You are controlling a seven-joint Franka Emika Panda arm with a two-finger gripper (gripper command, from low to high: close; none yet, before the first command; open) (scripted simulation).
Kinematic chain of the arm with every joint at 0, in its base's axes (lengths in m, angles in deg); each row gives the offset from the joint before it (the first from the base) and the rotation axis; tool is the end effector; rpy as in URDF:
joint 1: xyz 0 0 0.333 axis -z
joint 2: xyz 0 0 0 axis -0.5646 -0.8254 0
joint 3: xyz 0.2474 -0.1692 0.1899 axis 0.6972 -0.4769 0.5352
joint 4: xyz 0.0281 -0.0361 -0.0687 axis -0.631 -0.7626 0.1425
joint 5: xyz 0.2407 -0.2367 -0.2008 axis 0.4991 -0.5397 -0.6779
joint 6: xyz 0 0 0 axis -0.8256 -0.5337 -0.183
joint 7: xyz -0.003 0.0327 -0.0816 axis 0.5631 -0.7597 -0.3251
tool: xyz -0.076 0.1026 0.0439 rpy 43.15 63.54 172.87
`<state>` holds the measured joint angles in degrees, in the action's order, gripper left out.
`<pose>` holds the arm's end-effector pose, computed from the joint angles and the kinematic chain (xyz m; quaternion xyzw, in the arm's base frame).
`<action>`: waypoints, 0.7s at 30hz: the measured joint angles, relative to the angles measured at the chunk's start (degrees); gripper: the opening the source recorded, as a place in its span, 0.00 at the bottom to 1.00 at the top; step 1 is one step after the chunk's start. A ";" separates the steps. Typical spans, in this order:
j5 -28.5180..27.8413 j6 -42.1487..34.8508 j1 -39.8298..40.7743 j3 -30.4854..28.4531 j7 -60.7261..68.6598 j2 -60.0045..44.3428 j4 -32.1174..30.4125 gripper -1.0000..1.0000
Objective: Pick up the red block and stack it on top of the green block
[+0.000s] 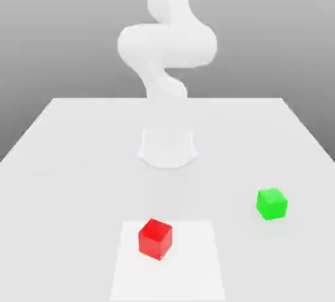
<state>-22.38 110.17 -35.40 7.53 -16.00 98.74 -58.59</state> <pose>0.3722 -0.0104 0.6696 -0.8535 0.3845 -0.3083 0.1692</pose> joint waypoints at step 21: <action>-1.52 24.96 0.56 -2.09 -22.84 -40.90 -24.25 0.50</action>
<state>-23.90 135.13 -34.84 5.44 -38.84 57.84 -82.84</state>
